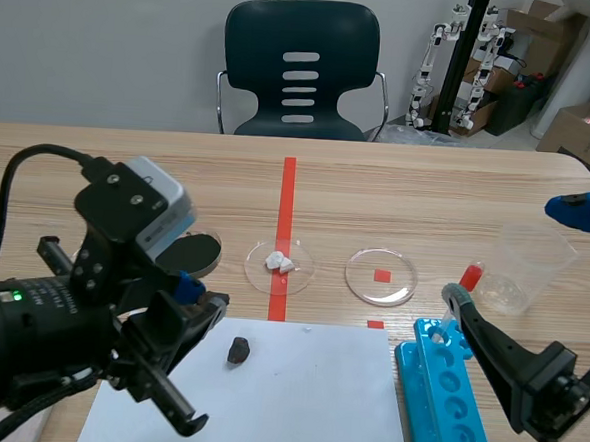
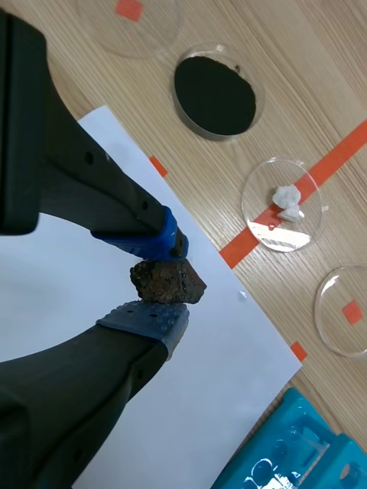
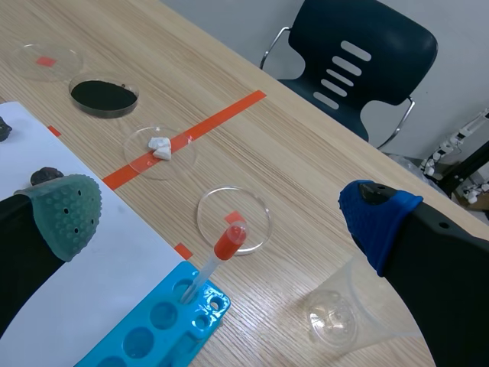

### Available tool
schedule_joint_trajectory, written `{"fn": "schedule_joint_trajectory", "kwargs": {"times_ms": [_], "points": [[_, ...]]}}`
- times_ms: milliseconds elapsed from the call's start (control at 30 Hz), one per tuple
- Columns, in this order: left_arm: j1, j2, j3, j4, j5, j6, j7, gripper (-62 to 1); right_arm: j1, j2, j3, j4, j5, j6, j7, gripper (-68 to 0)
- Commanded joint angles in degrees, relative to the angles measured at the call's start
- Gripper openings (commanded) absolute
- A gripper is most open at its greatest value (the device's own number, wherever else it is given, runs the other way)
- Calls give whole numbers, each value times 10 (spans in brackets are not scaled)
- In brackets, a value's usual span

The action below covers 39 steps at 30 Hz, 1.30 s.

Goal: Pick up the right mineral with the left hand

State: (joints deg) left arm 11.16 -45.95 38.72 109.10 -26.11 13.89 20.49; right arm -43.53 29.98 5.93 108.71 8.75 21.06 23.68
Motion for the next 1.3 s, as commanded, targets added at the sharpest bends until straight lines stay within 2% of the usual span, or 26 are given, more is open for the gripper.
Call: {"fn": "schedule_joint_trajectory", "kwargs": {"times_ms": [0, 300, 733, 967, 1100, 1267], "points": [[20, -14, -8, 17, -5, 0, -23, -481, 4, 0, 4, 7, 5, 0, 6, 4], [146, -66, -81, 35, -7, -1, -99, -481, 4, 0, 4, 7, 5, 0, 6, 4], [291, -66, -202, 66, 13, -29, -134, -481, 4, 0, 4, 7, 5, 0, 6, 4], [347, -58, -266, 98, 19, -30, -137, -481, 4, 0, 4, 7, 5, 0, 6, 4], [369, -54, -288, 101, 19, -31, -151, -481, 4, 0, 4, 7, 5, 0, 7, 4], [369, -54, -288, 101, 19, -31, -149, -481, 4, 0, 4, 7, 5, 0, 7, 4]]}}
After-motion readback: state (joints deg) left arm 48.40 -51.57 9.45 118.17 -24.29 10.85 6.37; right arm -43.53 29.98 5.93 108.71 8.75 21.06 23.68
